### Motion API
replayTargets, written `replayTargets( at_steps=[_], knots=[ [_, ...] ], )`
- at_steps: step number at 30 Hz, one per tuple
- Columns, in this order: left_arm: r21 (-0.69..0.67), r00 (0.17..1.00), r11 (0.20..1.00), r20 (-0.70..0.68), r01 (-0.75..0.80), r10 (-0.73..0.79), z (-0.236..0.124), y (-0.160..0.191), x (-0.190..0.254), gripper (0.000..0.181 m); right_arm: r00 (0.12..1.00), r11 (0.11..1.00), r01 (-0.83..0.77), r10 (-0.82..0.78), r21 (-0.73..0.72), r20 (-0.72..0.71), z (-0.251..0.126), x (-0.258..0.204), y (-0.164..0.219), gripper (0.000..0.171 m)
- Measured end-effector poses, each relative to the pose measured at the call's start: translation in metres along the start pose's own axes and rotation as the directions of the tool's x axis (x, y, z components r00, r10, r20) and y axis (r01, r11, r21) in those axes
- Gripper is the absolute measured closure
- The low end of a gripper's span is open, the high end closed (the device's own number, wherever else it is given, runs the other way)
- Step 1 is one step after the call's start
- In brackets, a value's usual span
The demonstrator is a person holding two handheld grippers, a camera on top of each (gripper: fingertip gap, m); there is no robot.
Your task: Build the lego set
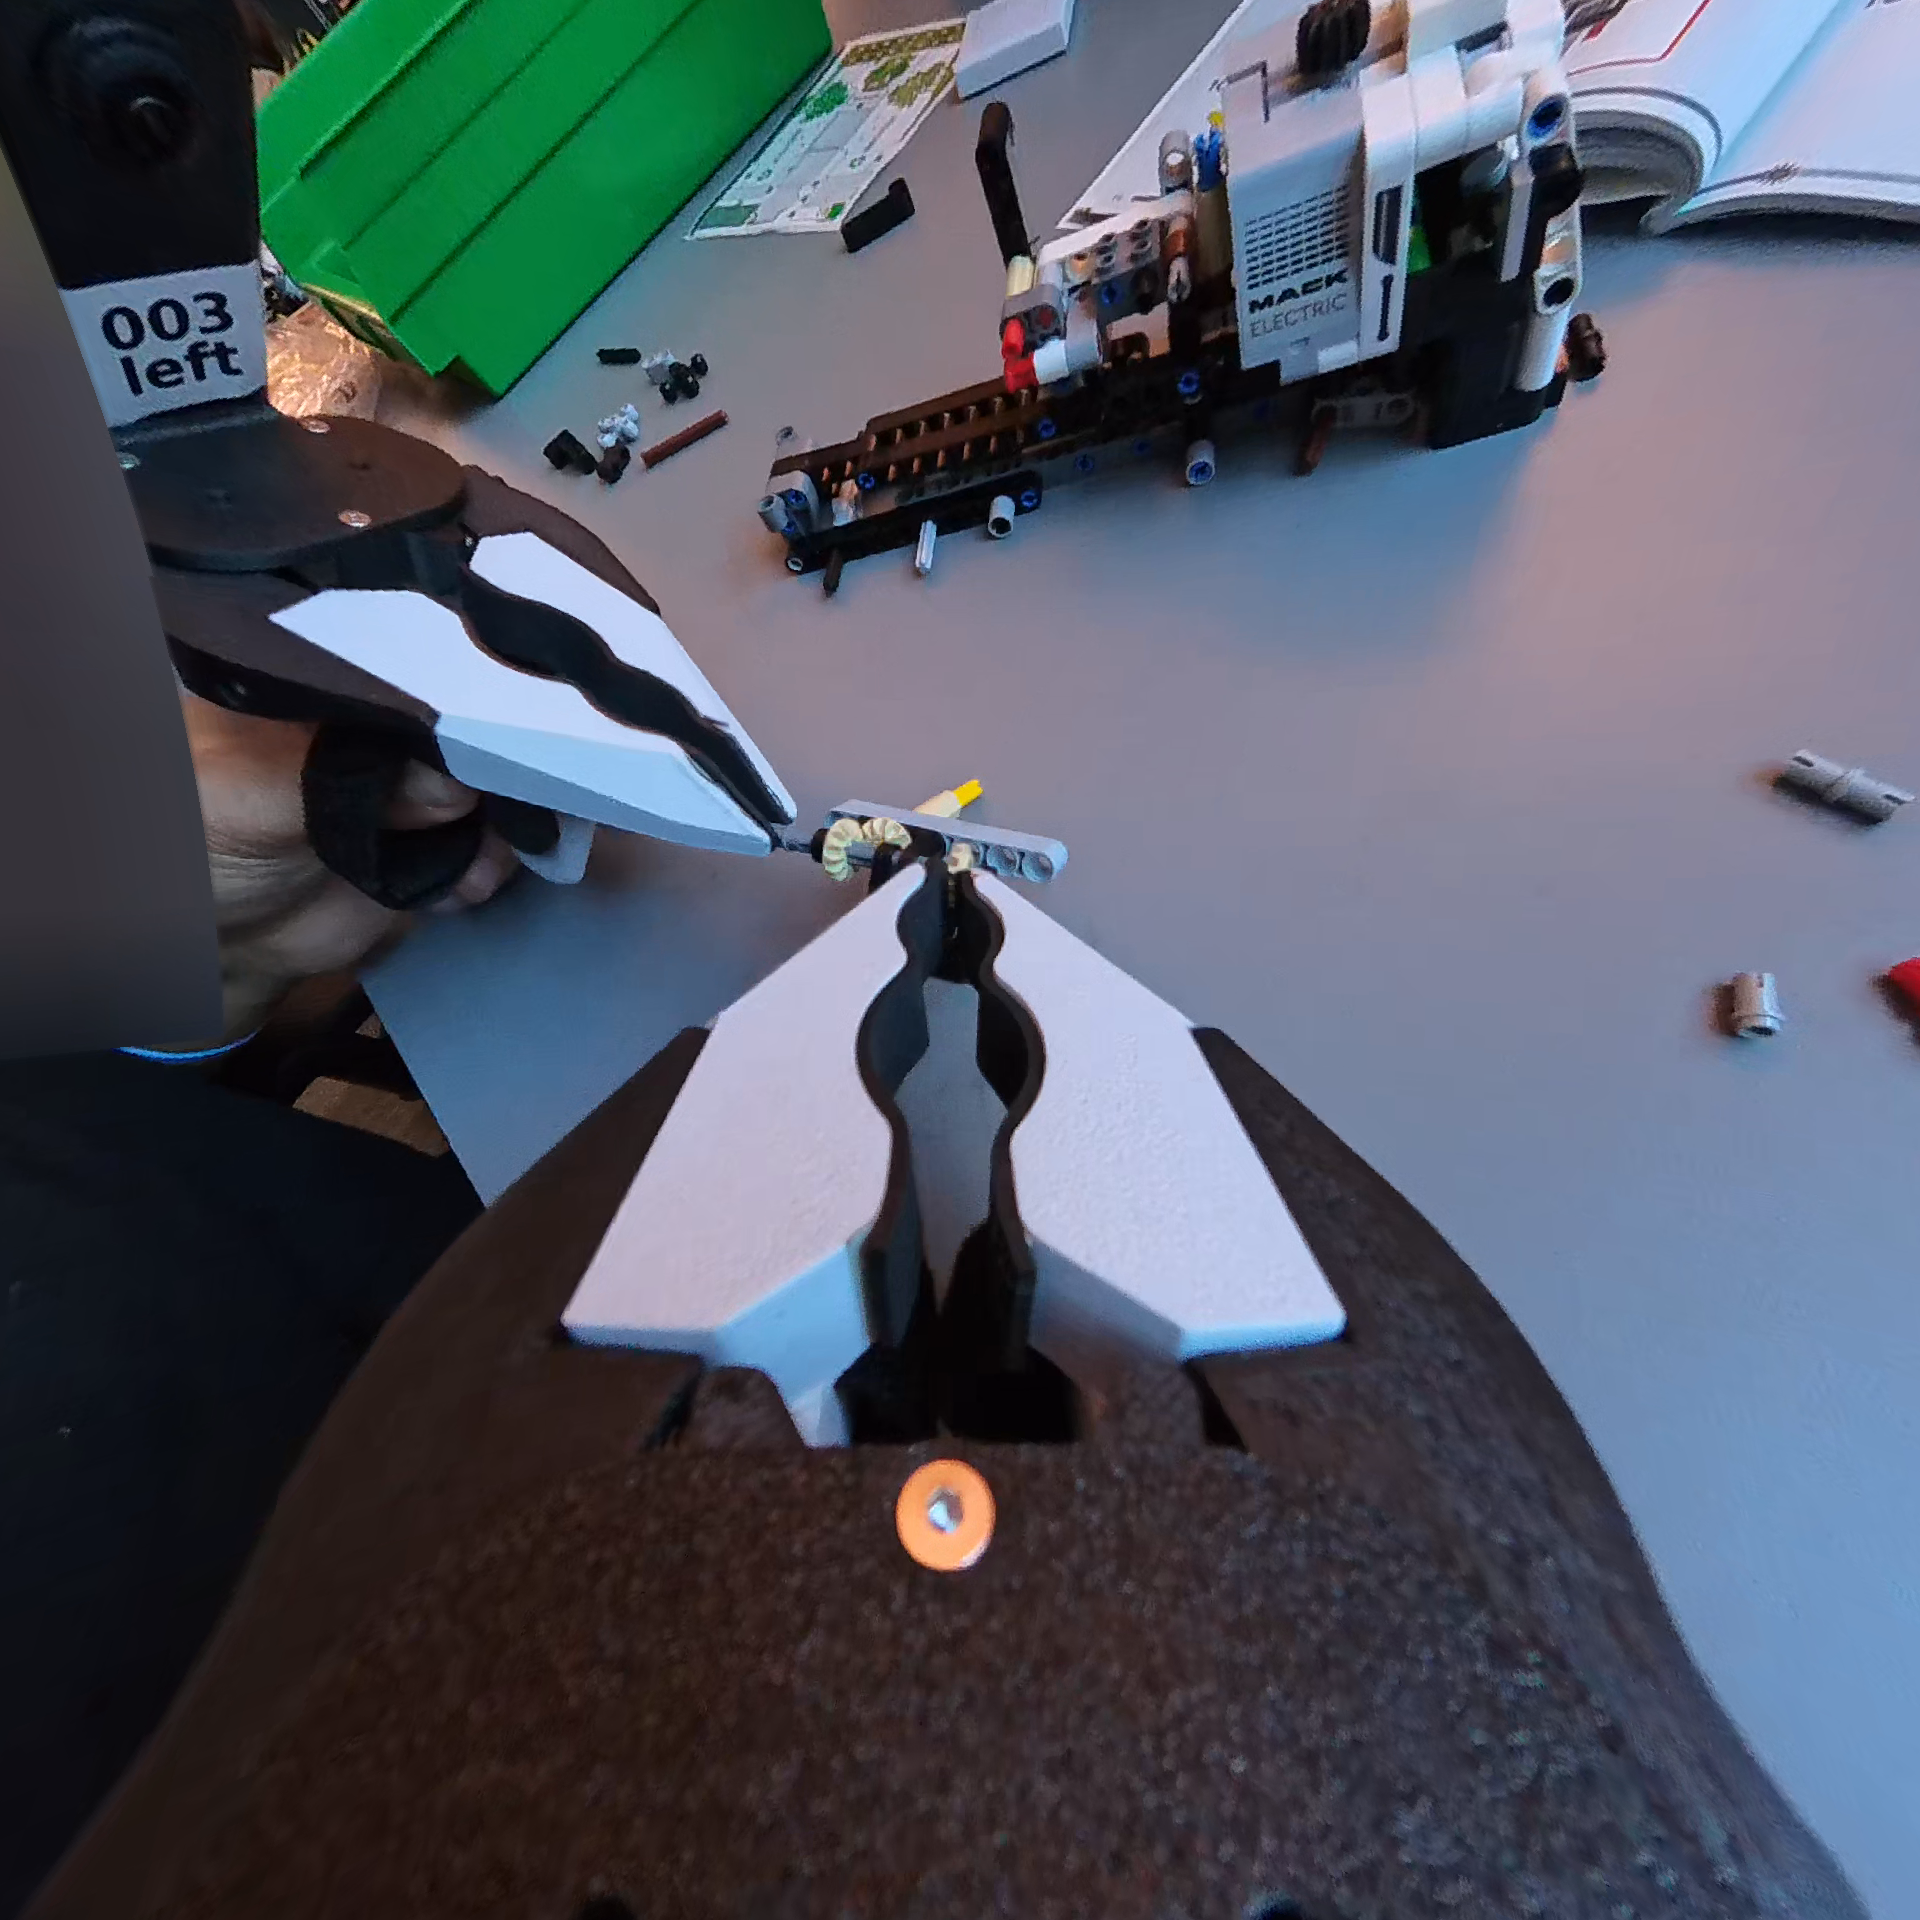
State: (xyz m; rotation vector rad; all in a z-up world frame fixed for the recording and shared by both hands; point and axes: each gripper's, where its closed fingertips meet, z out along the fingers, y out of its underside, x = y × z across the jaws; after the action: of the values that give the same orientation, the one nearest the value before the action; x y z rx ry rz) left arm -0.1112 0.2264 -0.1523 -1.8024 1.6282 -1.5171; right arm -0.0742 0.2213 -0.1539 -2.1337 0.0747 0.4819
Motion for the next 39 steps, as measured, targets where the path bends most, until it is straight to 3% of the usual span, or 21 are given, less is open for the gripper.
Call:
replayTargets(
  at_steps=[16, 29, 39],
  knots=[
    [0.008, 1.0, 1.0, -0.013, 0.015, -0.015, 0.002, -0.002, 0.002, 0.18, 0.999, 0.999, 0.036, -0.036, 0.033, 0.007, -0.002, 0.001, -0.004, 0.171],
    [0.018, 1.0, 1.0, 0.007, 0.012, -0.012, 0.001, -0.003, 0.0, 0.18, 0.999, 0.997, -0.035, 0.033, 0.062, 0.023, -0.002, 0.0, -0.005, 0.171],
    [0.062, 0.994, 0.994, -0.054, 0.095, -0.092, 0.002, -0.009, 0.003, 0.181, 1.0, 0.99, -0.025, 0.023, 0.141, 0.016, -0.005, 0.001, -0.011, 0.171]
  ],
)
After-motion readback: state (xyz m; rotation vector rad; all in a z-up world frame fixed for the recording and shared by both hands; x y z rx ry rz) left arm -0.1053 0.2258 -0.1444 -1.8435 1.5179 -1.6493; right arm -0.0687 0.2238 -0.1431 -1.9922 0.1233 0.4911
